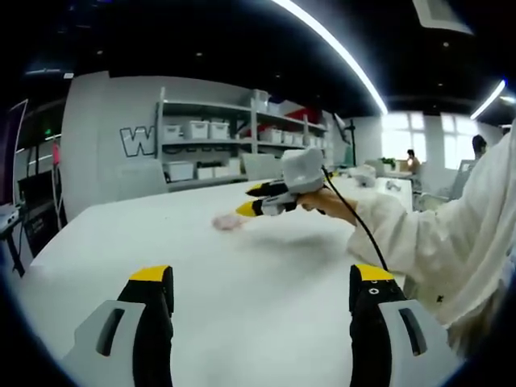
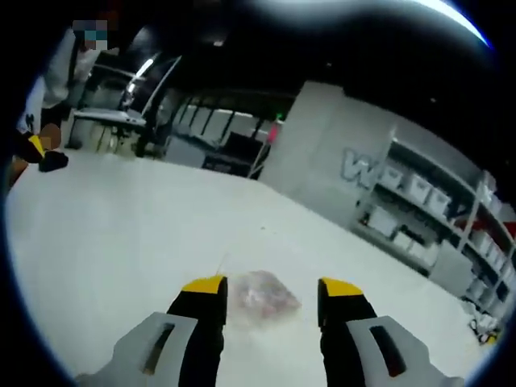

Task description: Open the resealable bag by pulling the two sides of the seal apart until the entire bag opening is separated and visibly accessible.

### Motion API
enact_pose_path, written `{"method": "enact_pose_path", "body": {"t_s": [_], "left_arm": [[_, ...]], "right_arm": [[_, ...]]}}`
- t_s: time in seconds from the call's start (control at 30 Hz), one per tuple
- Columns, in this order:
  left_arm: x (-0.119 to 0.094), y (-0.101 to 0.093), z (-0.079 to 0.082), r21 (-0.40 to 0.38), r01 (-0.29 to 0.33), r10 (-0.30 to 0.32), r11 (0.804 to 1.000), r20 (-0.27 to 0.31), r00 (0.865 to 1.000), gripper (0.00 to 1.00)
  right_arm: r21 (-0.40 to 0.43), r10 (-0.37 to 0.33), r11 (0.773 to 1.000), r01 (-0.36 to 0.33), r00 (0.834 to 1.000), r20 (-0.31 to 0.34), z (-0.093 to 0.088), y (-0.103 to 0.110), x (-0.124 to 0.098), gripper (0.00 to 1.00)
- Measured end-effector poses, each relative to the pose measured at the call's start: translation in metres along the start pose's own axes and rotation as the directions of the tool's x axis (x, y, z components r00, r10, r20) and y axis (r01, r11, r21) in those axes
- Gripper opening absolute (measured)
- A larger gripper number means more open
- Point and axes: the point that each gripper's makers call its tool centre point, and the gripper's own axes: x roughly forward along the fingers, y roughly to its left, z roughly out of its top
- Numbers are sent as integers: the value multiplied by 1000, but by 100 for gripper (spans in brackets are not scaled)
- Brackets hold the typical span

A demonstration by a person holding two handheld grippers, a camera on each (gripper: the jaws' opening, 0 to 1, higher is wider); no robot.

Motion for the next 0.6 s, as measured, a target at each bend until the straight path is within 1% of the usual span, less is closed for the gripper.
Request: {"method": "enact_pose_path", "body": {"t_s": [0.13,0.17,0.23,0.27,0.3,0.37,0.4,0.43,0.5,0.53,0.57,0.6], "left_arm": [[0,0,0,0,1,-1,1000,-1,1000,90],[0,0,0,0,1,-1,1000,0,1000,90],[0,0,0,-1,1,-1,1000,2,1000,90],[-1,0,1,-1,1,-1,1000,2,1000,90],[-1,0,0,0,0,0,1000,2,1000,90],[-1,0,0,-2,-2,2,1000,2,1000,90],[-1,1,0,-2,-2,2,1000,2,1000,90],[-1,1,0,-2,-2,2,1000,3,1000,90],[-1,0,0,-3,0,0,1000,1,1000,90],[0,0,0,-2,2,-2,1000,2,1000,90],[0,-1,0,-2,3,-3,1000,2,1000,90],[0,-1,0,-2,3,-3,1000,2,1000,90]], "right_arm": [[-3,-11,1000,11,1000,7,1,-2,0,58],[-3,-16,1000,17,1000,16,3,-2,0,62],[11,-20,1000,20,999,34,5,-2,-1,73],[21,-24,1000,23,998,51,8,-3,-2,77],[23,-25,999,24,998,55,8,-4,-2,78],[17,-23,1000,22,998,61,10,-2,-7,71],[10,-26,1000,25,997,68,11,-3,-8,71],[8,-28,1000,27,997,68,11,-4,-7,74],[12,-29,1000,29,997,71,11,-4,-9,85],[20,-29,999,28,997,76,11,-4,-9,86],[22,-31,999,30,997,73,10,-4,-10,83],[17,-28,999,27,998,61,8,-3,-11,75]]}}
